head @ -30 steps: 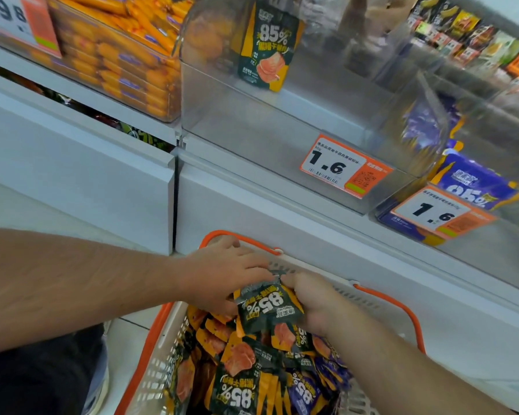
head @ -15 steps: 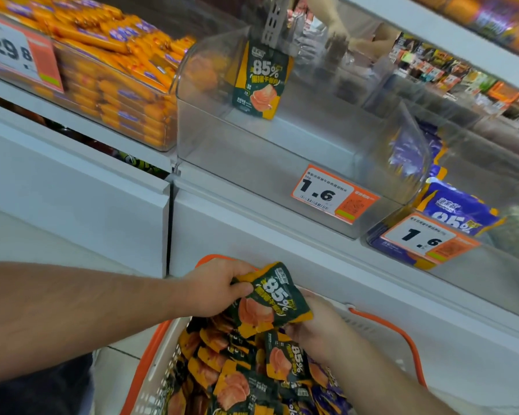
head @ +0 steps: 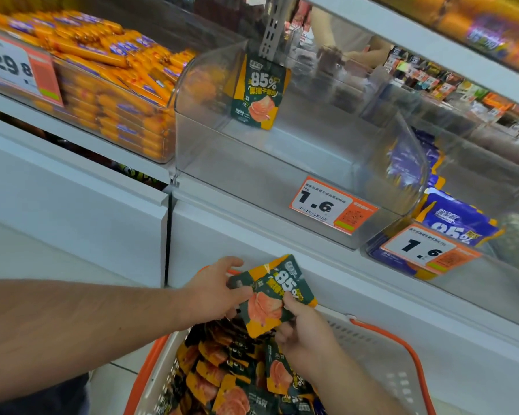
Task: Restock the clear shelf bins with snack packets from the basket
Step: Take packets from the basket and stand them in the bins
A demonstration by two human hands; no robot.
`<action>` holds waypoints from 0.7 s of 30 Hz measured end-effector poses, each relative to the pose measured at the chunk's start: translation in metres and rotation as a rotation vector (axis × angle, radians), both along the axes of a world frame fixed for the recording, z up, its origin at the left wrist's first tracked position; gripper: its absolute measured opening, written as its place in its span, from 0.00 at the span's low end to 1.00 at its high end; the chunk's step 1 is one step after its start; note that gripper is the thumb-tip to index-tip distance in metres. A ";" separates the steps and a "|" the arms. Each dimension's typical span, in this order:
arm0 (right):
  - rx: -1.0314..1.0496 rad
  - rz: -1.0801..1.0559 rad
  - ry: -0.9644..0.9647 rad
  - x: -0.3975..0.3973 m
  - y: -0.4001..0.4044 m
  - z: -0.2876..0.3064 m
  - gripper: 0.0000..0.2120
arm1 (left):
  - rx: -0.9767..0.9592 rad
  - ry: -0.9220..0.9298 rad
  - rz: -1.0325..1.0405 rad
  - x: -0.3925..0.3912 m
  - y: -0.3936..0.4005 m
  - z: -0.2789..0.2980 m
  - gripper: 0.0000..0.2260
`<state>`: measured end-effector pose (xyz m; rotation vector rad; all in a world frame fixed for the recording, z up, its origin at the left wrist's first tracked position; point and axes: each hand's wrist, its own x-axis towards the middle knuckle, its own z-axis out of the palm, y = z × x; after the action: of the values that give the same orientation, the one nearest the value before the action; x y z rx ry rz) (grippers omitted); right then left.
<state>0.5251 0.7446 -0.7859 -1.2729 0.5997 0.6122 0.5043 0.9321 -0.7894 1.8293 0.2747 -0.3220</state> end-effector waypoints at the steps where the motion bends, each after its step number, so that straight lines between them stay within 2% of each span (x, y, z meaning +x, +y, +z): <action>1: 0.024 -0.045 0.013 0.000 0.002 0.000 0.11 | -0.021 0.002 0.014 -0.001 -0.001 0.001 0.24; 2: 0.043 -0.074 0.018 0.000 0.003 0.001 0.09 | -0.035 -0.002 0.010 -0.001 -0.003 0.003 0.27; 4: 0.068 -0.118 0.031 -0.001 0.007 0.004 0.07 | -0.022 -0.017 0.002 -0.003 -0.007 0.005 0.25; 6: 0.093 -0.164 0.062 -0.001 0.010 0.008 0.05 | 0.071 -0.036 -0.004 -0.003 -0.007 0.004 0.22; 8: 0.124 -0.216 0.111 -0.001 0.011 0.010 0.04 | 0.140 -0.060 -0.006 -0.004 -0.007 0.005 0.23; 12: 0.156 -0.262 0.157 0.000 0.013 0.014 0.09 | 0.102 -0.092 0.035 -0.006 -0.010 0.013 0.28; 21: 0.255 -0.243 0.184 -0.008 0.012 0.025 0.06 | 0.123 -0.082 0.047 -0.005 -0.011 0.015 0.24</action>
<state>0.5169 0.7562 -0.7612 -0.8950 0.7893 0.5848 0.4994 0.9209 -0.7742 1.9493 0.2851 -0.2010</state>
